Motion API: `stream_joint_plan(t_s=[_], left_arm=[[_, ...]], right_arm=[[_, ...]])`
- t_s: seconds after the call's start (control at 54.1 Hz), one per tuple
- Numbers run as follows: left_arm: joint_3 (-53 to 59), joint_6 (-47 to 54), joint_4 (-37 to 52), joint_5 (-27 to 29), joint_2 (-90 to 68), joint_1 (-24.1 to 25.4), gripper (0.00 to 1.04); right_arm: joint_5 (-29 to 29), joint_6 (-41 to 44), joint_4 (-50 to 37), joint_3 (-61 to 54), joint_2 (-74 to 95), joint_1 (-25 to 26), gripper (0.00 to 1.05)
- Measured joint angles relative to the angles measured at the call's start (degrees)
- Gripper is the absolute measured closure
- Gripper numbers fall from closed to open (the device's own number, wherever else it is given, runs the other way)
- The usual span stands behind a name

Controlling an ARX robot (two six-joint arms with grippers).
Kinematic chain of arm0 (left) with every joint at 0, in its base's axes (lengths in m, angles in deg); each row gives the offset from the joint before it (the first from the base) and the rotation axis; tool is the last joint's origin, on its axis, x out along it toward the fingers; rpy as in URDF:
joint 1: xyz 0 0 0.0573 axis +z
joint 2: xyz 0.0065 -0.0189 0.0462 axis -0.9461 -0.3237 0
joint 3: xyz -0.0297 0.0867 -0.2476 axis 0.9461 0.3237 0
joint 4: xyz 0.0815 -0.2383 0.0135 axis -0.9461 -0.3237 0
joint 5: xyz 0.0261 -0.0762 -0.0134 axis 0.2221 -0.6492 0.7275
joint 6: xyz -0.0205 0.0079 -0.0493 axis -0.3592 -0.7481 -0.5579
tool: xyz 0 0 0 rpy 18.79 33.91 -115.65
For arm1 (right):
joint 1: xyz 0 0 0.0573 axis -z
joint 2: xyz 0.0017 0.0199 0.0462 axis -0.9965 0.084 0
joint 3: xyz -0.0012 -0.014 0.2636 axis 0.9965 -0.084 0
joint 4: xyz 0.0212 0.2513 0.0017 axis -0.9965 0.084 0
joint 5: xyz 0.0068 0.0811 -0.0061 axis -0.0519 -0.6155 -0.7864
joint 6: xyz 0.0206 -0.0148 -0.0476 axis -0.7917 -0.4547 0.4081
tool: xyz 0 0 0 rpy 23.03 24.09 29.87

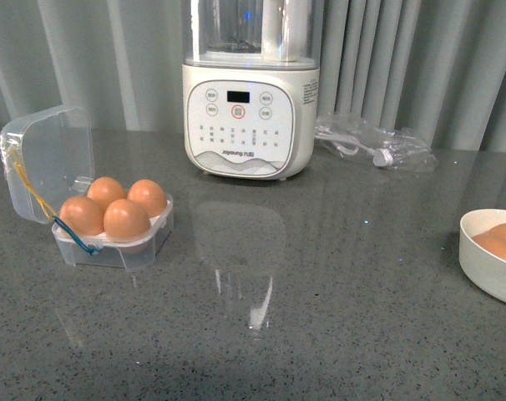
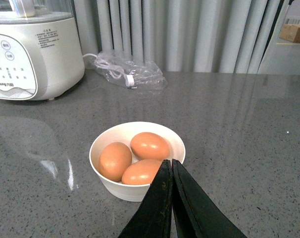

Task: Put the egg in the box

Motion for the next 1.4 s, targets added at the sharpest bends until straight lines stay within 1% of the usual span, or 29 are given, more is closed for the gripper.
stream_joint_plan(t_s=[0.055,0.129,0.296,0.37,0.48,1.201,1.22,1.275,1.294,1.405], left_arm=[[0.0,0.0,0.0,0.0,0.0,0.0,0.07],[0.0,0.0,0.0,0.0,0.0,0.0,0.07],[0.0,0.0,0.0,0.0,0.0,0.0,0.07],[0.0,0.0,0.0,0.0,0.0,0.0,0.07],[0.0,0.0,0.0,0.0,0.0,0.0,0.07],[0.0,0.0,0.0,0.0,0.0,0.0,0.07],[0.0,0.0,0.0,0.0,0.0,0.0,0.07],[0.0,0.0,0.0,0.0,0.0,0.0,0.07],[0.0,0.0,0.0,0.0,0.0,0.0,0.07],[0.0,0.0,0.0,0.0,0.1,0.0,0.07]], right_arm=[[4.6,0.0,1.5,-0.9,-2.3,-3.1,1.02],[4.8,0.0,3.4,-1.8,-5.3,-5.1,1.02],[5.2,0.0,7.7,-3.5,-11.3,-5.2,1.02],[5.2,0.0,6.2,-4.9,-12.0,-5.2,1.02],[5.2,0.0,7.5,-5.4,-13.6,-5.2,1.02],[5.2,0.0,23.0,-5.4,-29.5,-5.2,1.02],[5.2,0.0,23.8,-5.4,-30.3,-5.2,1.02],[5.2,0.1,31.3,-5.4,-35.7,-5.2,1.02],[5.2,0.1,32.5,-5.4,-36.9,-5.2,1.02],[5.2,0.1,33.3,-5.4,-39.4,-5.2,1.02]])
